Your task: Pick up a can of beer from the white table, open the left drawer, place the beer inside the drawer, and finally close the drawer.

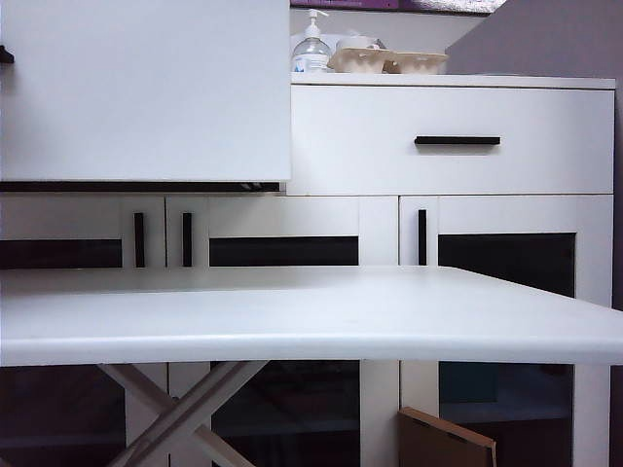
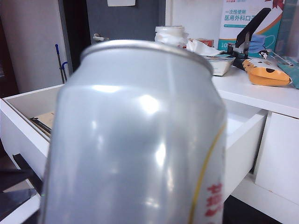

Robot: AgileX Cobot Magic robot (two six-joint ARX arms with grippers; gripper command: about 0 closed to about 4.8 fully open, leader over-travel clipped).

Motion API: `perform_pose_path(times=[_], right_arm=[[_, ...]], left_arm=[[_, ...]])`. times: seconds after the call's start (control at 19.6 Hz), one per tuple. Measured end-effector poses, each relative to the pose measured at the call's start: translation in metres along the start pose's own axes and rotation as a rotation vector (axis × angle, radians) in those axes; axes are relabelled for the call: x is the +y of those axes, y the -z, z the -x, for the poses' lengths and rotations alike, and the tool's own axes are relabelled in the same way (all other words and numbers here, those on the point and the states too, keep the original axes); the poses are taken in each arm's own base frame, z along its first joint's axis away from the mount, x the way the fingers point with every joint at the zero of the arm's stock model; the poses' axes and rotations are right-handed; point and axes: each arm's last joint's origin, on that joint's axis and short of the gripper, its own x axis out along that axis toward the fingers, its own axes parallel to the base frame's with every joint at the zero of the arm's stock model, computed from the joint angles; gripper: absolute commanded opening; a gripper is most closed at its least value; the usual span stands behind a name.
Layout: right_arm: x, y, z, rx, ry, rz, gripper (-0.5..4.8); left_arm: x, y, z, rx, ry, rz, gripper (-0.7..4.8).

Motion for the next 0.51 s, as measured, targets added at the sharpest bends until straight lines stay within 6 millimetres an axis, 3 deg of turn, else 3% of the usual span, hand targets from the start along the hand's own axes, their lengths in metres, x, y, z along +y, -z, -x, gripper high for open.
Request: perform_pose_path(times=[0.2,0.51], right_arm=[[-0.001,0.0,0.0,-0.001,0.03,0.0,1.92],[-0.003,0.001,-0.003,-0.007,0.057,0.002,1.92]], left_arm=[[-0.005,-0.003,0.001,0.031,-0.042,-0.067,4.79],[-0.042,-0.02,0.017,0.057,-0.038,-0.271,4.79]])
